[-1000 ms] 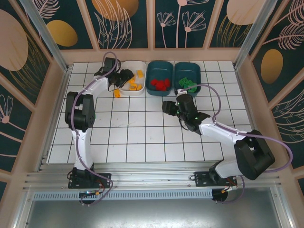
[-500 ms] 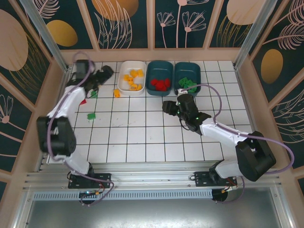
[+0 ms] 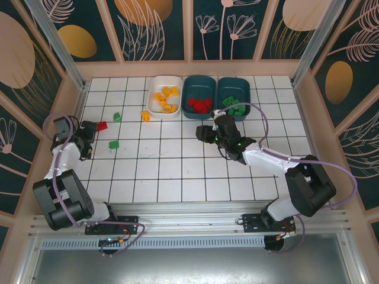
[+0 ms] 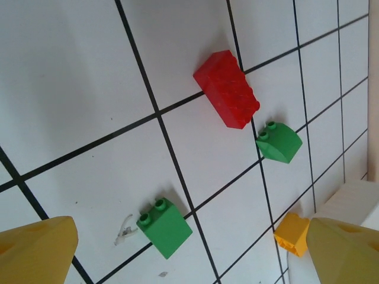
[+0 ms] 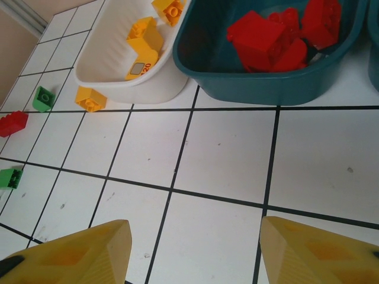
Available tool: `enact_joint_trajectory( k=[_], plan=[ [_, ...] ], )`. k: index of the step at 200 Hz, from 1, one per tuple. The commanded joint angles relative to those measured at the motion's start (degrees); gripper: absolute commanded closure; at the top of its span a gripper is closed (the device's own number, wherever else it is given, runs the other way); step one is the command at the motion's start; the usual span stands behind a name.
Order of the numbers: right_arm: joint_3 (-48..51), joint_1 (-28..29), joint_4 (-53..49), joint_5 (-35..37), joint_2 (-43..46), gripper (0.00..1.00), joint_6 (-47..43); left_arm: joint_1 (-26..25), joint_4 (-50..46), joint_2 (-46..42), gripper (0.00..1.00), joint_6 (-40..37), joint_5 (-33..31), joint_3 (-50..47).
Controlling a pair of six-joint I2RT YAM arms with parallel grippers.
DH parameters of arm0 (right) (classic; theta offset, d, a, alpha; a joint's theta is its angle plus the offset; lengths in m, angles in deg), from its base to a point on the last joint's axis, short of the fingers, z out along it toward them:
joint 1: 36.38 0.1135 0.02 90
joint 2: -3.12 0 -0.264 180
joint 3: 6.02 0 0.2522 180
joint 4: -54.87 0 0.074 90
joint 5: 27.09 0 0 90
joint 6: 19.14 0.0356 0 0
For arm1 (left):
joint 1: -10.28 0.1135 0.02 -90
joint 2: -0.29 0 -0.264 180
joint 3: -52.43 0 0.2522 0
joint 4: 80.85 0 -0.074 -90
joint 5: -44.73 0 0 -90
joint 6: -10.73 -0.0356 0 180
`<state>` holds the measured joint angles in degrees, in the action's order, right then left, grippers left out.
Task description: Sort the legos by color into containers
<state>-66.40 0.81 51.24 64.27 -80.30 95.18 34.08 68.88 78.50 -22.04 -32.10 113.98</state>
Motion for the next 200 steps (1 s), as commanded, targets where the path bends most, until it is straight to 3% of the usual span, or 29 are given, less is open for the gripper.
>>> enact_joint_trajectory(
  k=[1,104,164,200],
  plan=[
    [-0.95,0.33,1.65,-0.24,-0.03,0.40,-0.63,0.59,1.39,1.07,0.02,3.52,2.88,1.11],
    [3.23,0.42,2.61,1.36,3.19,0.39,0.47,4.07,4.33,8.14,0.04,13.17,7.66,2.23],
    [4.79,0.26,4.19,1.24,2.34,0.39,0.21,4.03,11.96,15.84,0.13,19.09,12.95,5.72],
    [4.45,-0.31,4.55,1.35,1.19,0.39,0.08,3.89,12.77,19.64,0.16,20.96,11.13,8.42]
  ],
)
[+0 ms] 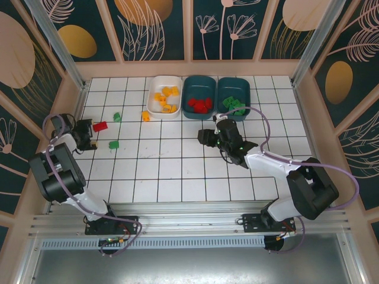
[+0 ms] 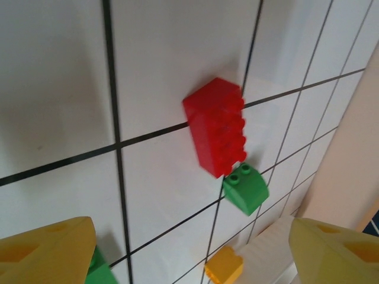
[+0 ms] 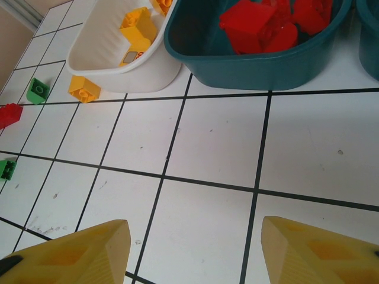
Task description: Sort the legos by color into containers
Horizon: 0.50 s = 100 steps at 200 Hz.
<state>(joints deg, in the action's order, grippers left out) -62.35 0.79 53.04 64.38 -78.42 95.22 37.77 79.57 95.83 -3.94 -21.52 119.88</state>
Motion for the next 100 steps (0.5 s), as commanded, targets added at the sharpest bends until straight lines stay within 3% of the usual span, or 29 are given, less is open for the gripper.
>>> enact_joint_trajectory(
  k=[1,21,100],
  plan=[
    [0.44,-0.27,2.75,1.24,-0.75,0.39,-0.03,0.20,2.06,3.21,0.16,2.83,0.71,2.98],
    [0.30,-0.77,2.67,1.23,-1.09,0.39,-0.10,-0.17,2.38,8.20,0.17,3.01,3.44,5.37],
    [-0.70,-1.79,1.36,2.39,-2.50,0.39,-0.36,-0.94,0.53,18.73,0.18,4.38,4.61,13.79]
  ],
)
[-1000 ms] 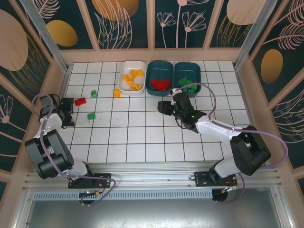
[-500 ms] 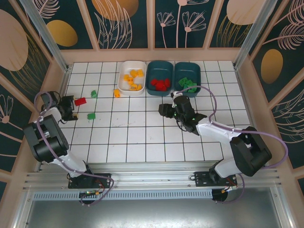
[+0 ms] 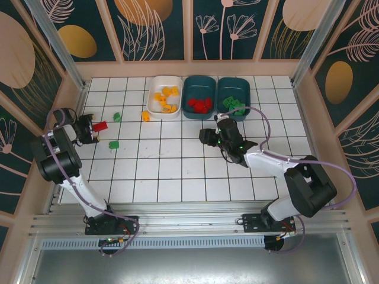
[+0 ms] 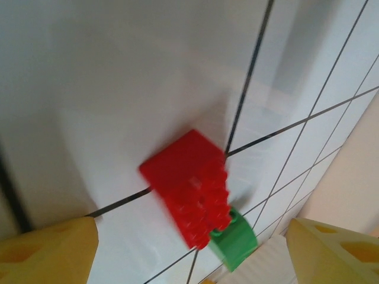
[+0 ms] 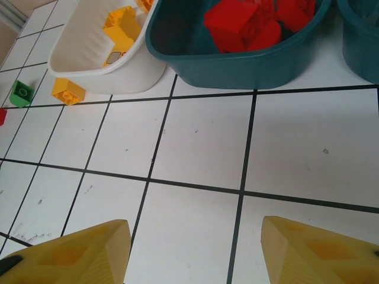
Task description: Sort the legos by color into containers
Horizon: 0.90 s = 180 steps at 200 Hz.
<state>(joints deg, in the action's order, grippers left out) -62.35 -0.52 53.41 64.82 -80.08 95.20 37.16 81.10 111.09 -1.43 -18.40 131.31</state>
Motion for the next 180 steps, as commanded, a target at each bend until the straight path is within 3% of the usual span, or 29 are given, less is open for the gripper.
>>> enact_joint_trajectory(
  k=[1,29,76,142,180],
  plan=[
    [-0.69,-0.50,0.98,2.00,-0.88,0.39,-0.34,-0.33,-0.99,3.69,0.17,1.91,1.45,2.45],
    [-0.59,-0.70,0.63,2.42,-1.42,0.39,-0.30,-0.33,-1.77,6.75,0.21,1.48,2.37,4.65],
    [-1.29,-1.36,0.54,0.88,-2.90,0.39,-0.43,-0.42,-0.94,9.69,0.37,-0.07,4.32,5.51],
    [-1.26,-2.60,-0.12,-0.17,-2.12,0.40,-0.85,-0.51,-3.56,11.67,0.41,-4.13,5.11,8.19],
    [-1.15,-3.23,-1.52,0.05,1.06,0.40,-1.65,-0.55,-4.74,11.85,0.60,-6.21,4.21,8.72]
  ],
)
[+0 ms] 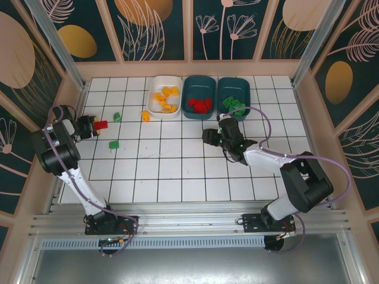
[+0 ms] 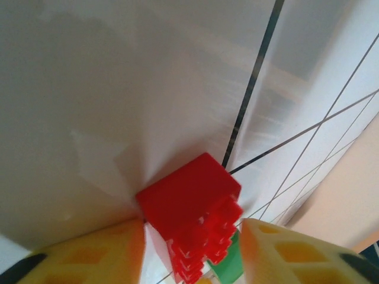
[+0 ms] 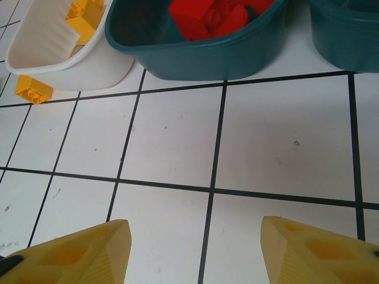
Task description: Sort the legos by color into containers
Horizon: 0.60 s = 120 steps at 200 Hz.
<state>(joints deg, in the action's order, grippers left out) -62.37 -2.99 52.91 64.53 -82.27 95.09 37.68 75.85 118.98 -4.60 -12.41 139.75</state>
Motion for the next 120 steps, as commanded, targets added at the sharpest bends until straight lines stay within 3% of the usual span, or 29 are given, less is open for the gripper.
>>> enact_joint_trajectory(
  k=[1,56,120],
  plan=[
    [-1.15,-0.77,-1.04,0.37,3.36,0.40,-1.55,-1.10,0.45,3.93,0.60,-3.08,-1.76,0.32],
    [-0.42,-1.57,-1.84,0.70,7.01,0.40,-2.00,-1.87,-1.54,2.42,0.71,-5.24,-2.82,-0.02],
    [0.49,-1.70,-1.44,0.50,9.69,0.40,-1.91,-6.49,-2.29,-4.67,0.71,-7.90,-4.34,-7.30]
  ],
)
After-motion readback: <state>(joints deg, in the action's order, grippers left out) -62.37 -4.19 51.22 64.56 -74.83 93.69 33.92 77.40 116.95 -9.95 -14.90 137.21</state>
